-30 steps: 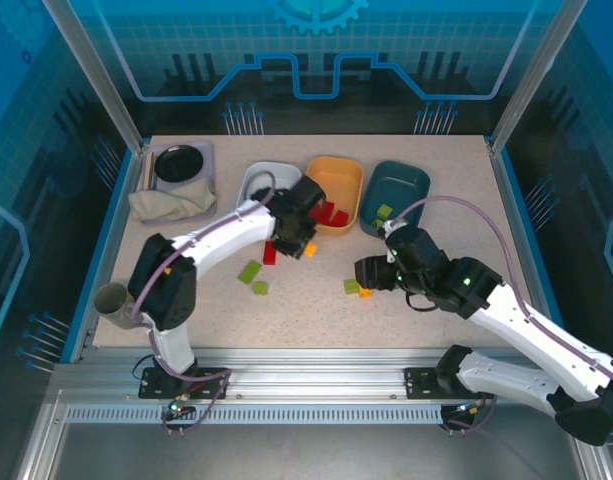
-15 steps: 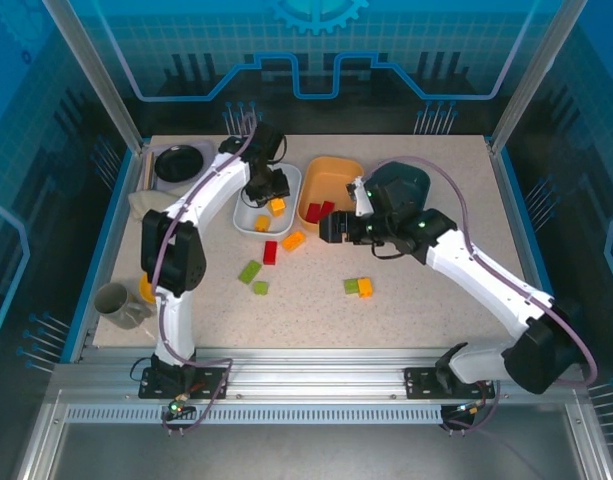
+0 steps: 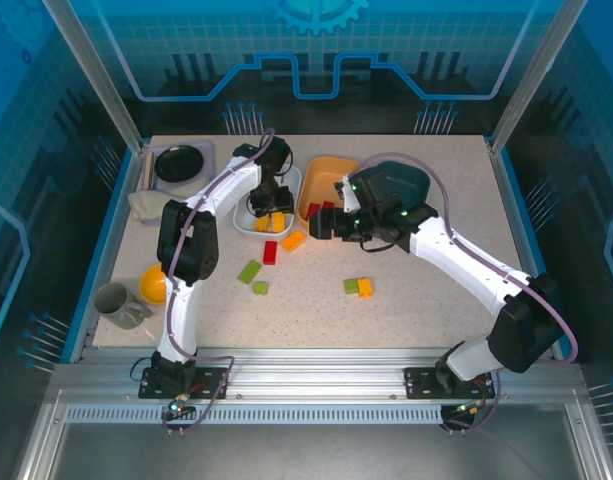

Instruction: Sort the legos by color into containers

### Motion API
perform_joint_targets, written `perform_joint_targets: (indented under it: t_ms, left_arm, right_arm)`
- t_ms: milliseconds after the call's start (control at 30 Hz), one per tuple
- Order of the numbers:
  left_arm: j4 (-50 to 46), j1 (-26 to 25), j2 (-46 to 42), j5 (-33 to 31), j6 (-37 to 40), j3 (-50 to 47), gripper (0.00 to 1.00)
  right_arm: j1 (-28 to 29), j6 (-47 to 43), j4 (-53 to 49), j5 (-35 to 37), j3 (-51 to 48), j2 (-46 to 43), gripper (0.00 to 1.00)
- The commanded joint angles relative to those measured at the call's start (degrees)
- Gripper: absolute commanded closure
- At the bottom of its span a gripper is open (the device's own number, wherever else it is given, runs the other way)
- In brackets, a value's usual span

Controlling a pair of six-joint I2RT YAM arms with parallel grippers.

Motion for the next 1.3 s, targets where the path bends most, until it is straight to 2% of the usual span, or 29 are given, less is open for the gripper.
perform_joint_targets:
  t_ms: [0, 133, 233, 367, 500, 633, 733, 800, 1000, 1200, 1267]
  left_arm:
    - [-2.03, 0.43, -3.64, -1.05, 0.29, 2.03, 0.4]
    - [-2.43, 0.48, -10.76, -1.96, -2.82, 0.63, 0.32]
    - [-3.45, 0.59, -19.45, -7.29, -7.2, -4.07, 0.3]
    - [-3.65, 1.22, -35.76, -13.26, -16.59, -18.48, 0.28]
    - [-3.57, 1.23, -51.77, -15.01, -22.88, -34.01, 0.28]
    - [-4.81, 1.23, -66.63, -13.96, -25.76, -45.66, 0.26]
    - [-8.53, 1.23, -74.35, -12.78, -26.84, -49.6, 0.26]
    - [-10.34, 1.23, -78.85, -11.88, -26.91, -50.75, 0.25]
    - [-14.33, 1.23, -89.83, -10.08, -30.4, -52.07, 0.17]
    - [-18.01, 1.23, -92.14, -10.02, -31.83, -51.93, 0.14]
    - [-18.03, 1.23, -92.07, -10.06, -31.88, -51.78, 0.15]
  right_arm:
    - [3.92, -0.43, -3.44, 3.59, 2.06, 1.93, 0.26]
    - [11.0, 0.44, -6.23, 10.25, 6.04, 7.25, 0.27]
    - [15.78, 2.4, -8.7, 14.59, 10.13, 13.37, 0.27]
    - [20.85, 5.22, -11.85, 17.83, 18.22, 22.61, 0.28]
    - [23.85, 6.36, -14.16, 18.26, 26.94, 31.03, 0.29]
    - [25.36, -5.18, -15.45, 14.57, 34.52, 38.1, 0.28]
    - [26.47, -15.48, -21.75, 19.03, 39.71, 42.58, 0.25]
    - [26.11, -19.93, -23.9, 20.61, 40.45, 44.03, 0.23]
    - [24.53, -29.18, -23.66, 19.05, 40.2, 46.77, 0.22]
    - [24.04, -31.35, -24.99, 16.15, 44.52, 51.15, 0.34]
    - [23.93, -30.85, -26.25, 16.23, 46.12, 52.73, 0.41]
